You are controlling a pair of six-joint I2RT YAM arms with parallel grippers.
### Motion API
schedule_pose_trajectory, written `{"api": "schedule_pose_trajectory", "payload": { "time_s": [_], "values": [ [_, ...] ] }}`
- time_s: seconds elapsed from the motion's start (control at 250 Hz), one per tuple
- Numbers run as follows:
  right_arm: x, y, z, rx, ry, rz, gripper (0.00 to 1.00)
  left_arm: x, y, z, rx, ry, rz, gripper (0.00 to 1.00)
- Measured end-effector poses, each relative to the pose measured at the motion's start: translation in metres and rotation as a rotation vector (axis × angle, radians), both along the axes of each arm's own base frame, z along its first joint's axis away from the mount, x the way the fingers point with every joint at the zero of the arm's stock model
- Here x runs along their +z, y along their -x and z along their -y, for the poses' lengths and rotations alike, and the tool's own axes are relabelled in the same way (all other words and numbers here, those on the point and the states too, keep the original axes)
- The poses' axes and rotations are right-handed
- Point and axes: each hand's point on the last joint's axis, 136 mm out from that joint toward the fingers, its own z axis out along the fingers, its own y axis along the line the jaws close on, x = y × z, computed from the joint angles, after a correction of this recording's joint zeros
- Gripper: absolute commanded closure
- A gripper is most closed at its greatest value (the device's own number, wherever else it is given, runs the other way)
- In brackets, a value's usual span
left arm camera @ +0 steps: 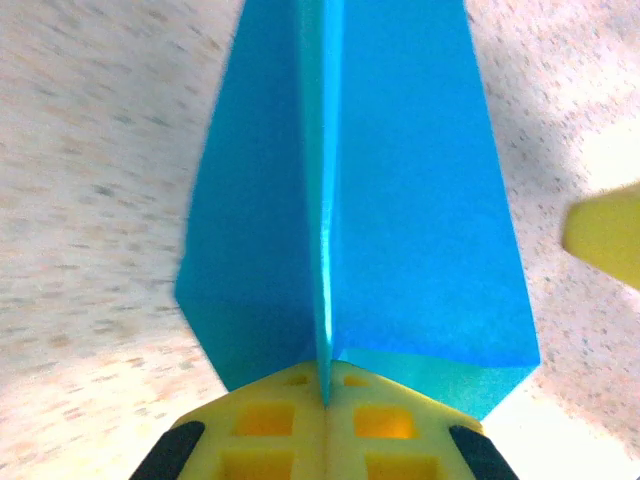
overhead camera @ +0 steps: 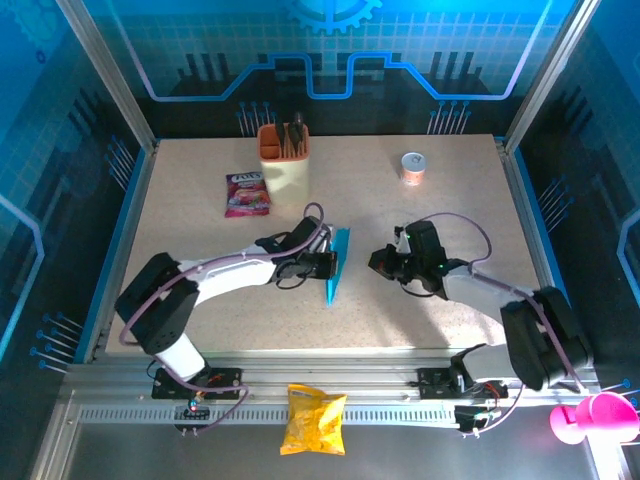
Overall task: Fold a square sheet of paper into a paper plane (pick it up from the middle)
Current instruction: Place the paper plane at the center of the table.
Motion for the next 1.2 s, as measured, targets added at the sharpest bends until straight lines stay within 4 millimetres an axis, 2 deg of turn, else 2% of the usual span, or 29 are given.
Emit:
{"api": "schedule_pose_trajectory", "payload": {
  "time_s": [0.072, 0.164, 0.372, 0.559, 0.615, 0.799, 1.107, 1.198],
  "values": [
    [0.004, 0.012, -0.007, 0.032, 0.024, 0.008, 1.0, 0.01, -0.005, -0.01, 0.019, -0.062, 0.029, 1.0],
    [0.001, 0.028, -0.016, 0.076, 0.057, -0.006, 1.0, 0.009, -0.006, -0.024, 0.031, -0.143, 0.037, 1.0],
    [-0.007, 0.053, -0.035, 0.147, 0.113, -0.015, 1.0, -0.024, 0.002, -0.049, 0.035, -0.311, -0.021, 1.0],
    [-0.008, 0.057, -0.039, 0.153, 0.128, -0.011, 1.0, -0.049, 0.005, -0.057, 0.025, -0.386, -0.065, 1.0],
    [-0.008, 0.057, -0.039, 0.15, 0.133, -0.008, 1.0, -0.052, 0.005, -0.057, 0.023, -0.396, -0.067, 0.88],
    [-0.01, 0.056, -0.037, 0.142, 0.142, -0.007, 1.0, -0.054, 0.007, -0.056, 0.012, -0.405, -0.065, 0.69],
    [-0.013, 0.057, -0.037, 0.144, 0.147, -0.015, 1.0, -0.061, 0.012, -0.054, 0.002, -0.414, -0.072, 0.53],
    [-0.014, 0.057, -0.037, 0.144, 0.148, -0.016, 1.0, -0.066, 0.014, -0.057, 0.002, -0.416, -0.075, 0.51]
  ]
}}
